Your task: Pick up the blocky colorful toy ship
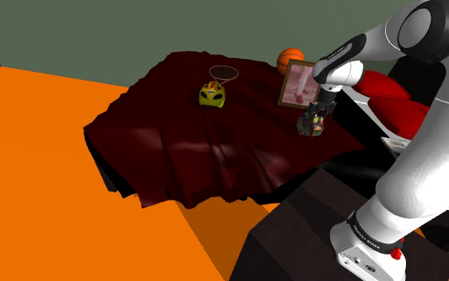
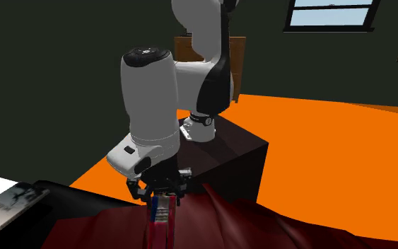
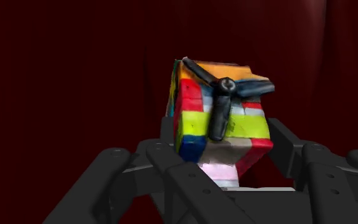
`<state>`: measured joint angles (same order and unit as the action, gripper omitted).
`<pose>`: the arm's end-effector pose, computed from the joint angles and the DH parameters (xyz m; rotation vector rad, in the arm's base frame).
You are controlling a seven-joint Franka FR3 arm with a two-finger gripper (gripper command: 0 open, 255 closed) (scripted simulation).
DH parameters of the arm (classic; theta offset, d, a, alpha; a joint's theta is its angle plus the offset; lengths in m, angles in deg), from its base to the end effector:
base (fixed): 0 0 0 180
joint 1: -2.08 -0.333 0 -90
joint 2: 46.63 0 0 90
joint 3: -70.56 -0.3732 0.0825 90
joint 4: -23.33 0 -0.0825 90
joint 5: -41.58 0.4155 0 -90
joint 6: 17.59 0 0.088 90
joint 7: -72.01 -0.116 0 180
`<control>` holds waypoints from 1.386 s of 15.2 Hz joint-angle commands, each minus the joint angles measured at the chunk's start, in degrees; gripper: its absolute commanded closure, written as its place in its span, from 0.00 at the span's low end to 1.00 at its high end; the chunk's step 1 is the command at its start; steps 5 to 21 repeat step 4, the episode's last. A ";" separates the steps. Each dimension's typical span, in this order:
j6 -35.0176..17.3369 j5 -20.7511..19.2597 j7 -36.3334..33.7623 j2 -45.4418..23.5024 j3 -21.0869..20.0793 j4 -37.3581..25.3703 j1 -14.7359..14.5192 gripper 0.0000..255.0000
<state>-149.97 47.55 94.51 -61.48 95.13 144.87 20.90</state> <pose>0.4436 -0.4069 0.3202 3.0664 -0.6638 -0.0840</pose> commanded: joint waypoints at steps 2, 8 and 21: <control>2.15 -1.05 -0.56 1.78 0.42 -0.55 -0.26 1.00; 2.25 -1.10 -0.59 1.86 0.43 -0.58 -0.27 1.00; 2.25 -1.10 -0.59 1.86 0.43 -0.58 -0.27 1.00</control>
